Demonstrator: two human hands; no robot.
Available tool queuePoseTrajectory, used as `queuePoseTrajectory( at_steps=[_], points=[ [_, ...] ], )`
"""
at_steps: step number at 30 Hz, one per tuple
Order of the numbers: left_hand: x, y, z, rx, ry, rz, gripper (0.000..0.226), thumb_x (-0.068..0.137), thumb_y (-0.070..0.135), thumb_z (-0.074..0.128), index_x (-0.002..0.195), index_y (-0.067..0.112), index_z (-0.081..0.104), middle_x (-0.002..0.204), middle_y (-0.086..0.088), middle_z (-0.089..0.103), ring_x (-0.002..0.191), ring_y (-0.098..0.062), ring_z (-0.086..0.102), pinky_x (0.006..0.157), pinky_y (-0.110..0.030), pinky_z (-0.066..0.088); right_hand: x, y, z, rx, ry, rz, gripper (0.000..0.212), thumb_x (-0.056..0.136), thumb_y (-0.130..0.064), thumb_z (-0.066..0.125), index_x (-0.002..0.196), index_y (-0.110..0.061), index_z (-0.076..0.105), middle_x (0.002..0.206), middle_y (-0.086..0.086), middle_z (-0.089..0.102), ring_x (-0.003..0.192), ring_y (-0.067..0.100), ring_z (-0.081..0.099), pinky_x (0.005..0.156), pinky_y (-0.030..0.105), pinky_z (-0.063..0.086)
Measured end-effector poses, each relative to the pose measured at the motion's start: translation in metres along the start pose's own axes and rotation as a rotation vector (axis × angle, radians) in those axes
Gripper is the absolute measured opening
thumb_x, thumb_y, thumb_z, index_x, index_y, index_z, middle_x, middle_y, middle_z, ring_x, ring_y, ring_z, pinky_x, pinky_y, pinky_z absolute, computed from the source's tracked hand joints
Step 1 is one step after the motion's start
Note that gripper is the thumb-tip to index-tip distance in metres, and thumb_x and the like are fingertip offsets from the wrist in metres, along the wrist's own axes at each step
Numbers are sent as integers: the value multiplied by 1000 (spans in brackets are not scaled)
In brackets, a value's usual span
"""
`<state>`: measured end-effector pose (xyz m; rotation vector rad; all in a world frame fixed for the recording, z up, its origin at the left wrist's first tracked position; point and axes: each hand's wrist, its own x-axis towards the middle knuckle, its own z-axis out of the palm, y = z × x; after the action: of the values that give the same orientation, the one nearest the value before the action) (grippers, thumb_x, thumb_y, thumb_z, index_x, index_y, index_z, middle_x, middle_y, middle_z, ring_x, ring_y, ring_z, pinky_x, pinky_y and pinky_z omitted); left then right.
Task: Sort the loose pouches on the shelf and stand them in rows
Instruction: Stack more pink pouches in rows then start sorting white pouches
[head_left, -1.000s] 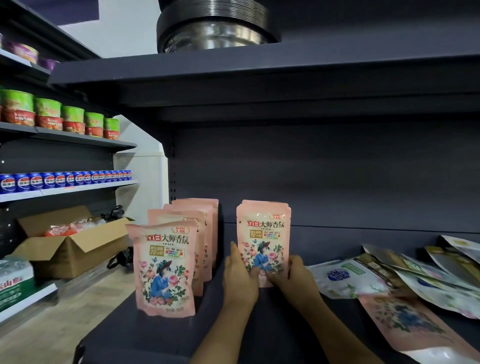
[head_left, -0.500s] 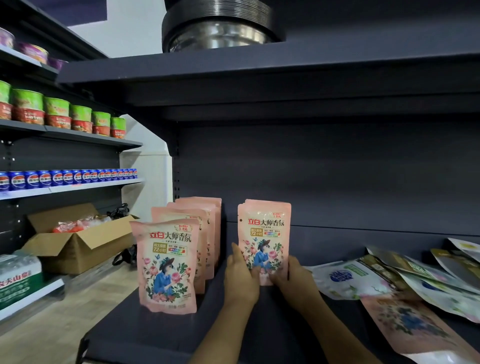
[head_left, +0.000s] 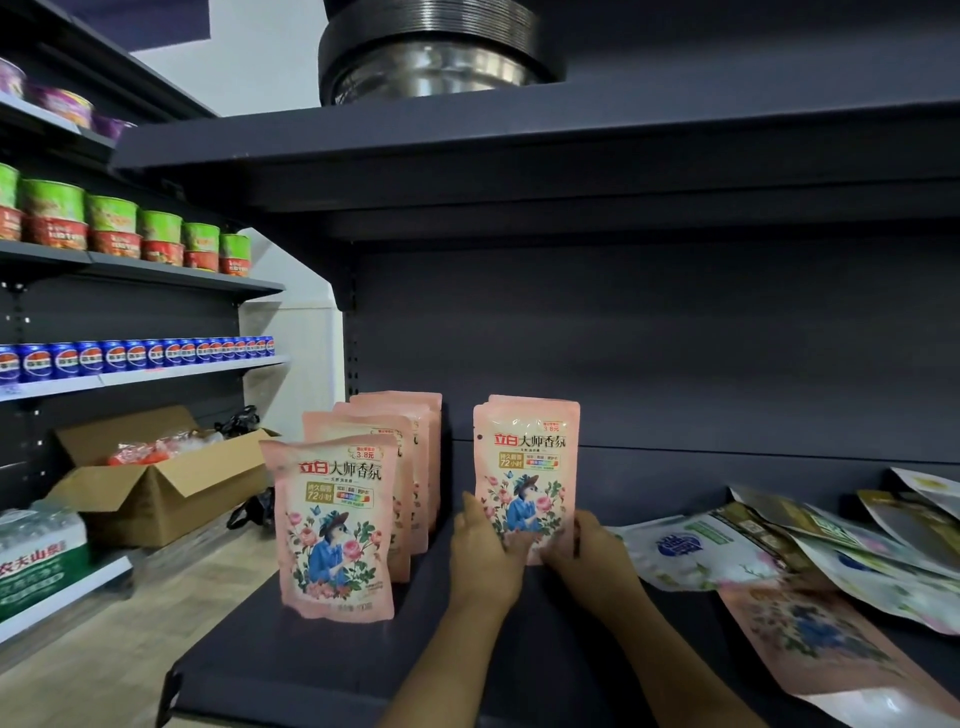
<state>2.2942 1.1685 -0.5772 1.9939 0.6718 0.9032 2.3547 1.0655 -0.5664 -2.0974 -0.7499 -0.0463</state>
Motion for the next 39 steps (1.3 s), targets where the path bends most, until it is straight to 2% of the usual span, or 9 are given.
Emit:
queuePoseTrajectory(
  at_steps=[4, 8, 15, 19, 23, 28, 31, 34, 39],
  points=[
    [-11, 8, -4, 36, 59, 32, 90, 85, 31, 65, 149, 2, 10, 144, -13, 32, 135, -26, 33, 111, -39, 34, -5, -1, -2, 72, 45, 12, 35, 91, -24, 56, 122, -9, 50, 110, 9, 64, 99, 23, 61, 75, 22, 44],
    [-29, 28, -12, 105, 257, 334, 61, 89, 20, 58, 141, 5, 31, 140, -10, 37, 131, -23, 34, 109, -32, 31, -13, -6, -14, 20, 82, -34, 26, 91, -17, 55, 116, -11, 50, 107, 6, 62, 85, 12, 50, 54, 18, 33],
    [-59, 77, 4, 88, 183, 499, 29, 85, 7, 53, 113, 1, 56, 113, -15, 58, 107, -30, 55, 92, -38, 45, -43, -23, -91, -179, 217, -93, 41, 91, -9, 51, 131, -1, 45, 125, 21, 57, 116, 35, 53, 91, 35, 43],
    [-87, 115, 25, 102, -56, 384, 15, 86, 8, 49, 93, 2, 61, 98, -20, 65, 95, -37, 60, 78, -42, 49, -67, -14, -139, -278, 260, -76, 40, 94, -7, 44, 133, -2, 45, 129, 21, 54, 118, 37, 51, 91, 37, 42],
    [-114, 132, 57, 213, -396, 44, 32, 89, 18, 51, 116, 3, 59, 117, -18, 64, 97, -34, 65, 84, -37, 54, -91, 11, -166, -361, 299, 11, 37, 90, -7, 47, 126, -2, 51, 128, 22, 57, 118, 37, 52, 93, 38, 42],
    [-122, 136, 88, -299, -612, -466, 46, 80, 21, 69, 124, 10, 56, 117, -10, 65, 85, -24, 67, 63, -36, 61, -116, 38, -175, -396, 202, 129, 30, 92, -12, 47, 120, -7, 57, 119, 19, 62, 111, 33, 56, 80, 28, 41],
    [-120, 136, 92, -423, -665, -514, 21, 80, 11, 69, 100, 9, 62, 92, -5, 69, 84, -17, 64, 68, -27, 55, -117, 50, -173, -356, 177, 147, 25, 90, -9, 45, 110, -7, 60, 115, 18, 64, 107, 32, 57, 81, 29, 43],
    [-125, 137, 88, -461, -704, -499, 14, 87, 1, 59, 79, 12, 57, 56, 3, 63, 50, -6, 58, 44, -14, 47, -118, 52, -175, -304, 190, 166, 23, 91, -10, 44, 106, -7, 61, 113, 17, 65, 104, 31, 58, 76, 28, 41],
    [-126, 148, 69, -411, -698, -415, 17, 93, -7, 40, 97, 3, 52, 79, -8, 62, 26, -6, 54, 26, -11, 33, -122, 54, -174, -310, 267, 213, 22, 93, -26, 46, 89, -9, 60, 103, 17, 67, 96, 33, 61, 68, 28, 38]
  ],
)
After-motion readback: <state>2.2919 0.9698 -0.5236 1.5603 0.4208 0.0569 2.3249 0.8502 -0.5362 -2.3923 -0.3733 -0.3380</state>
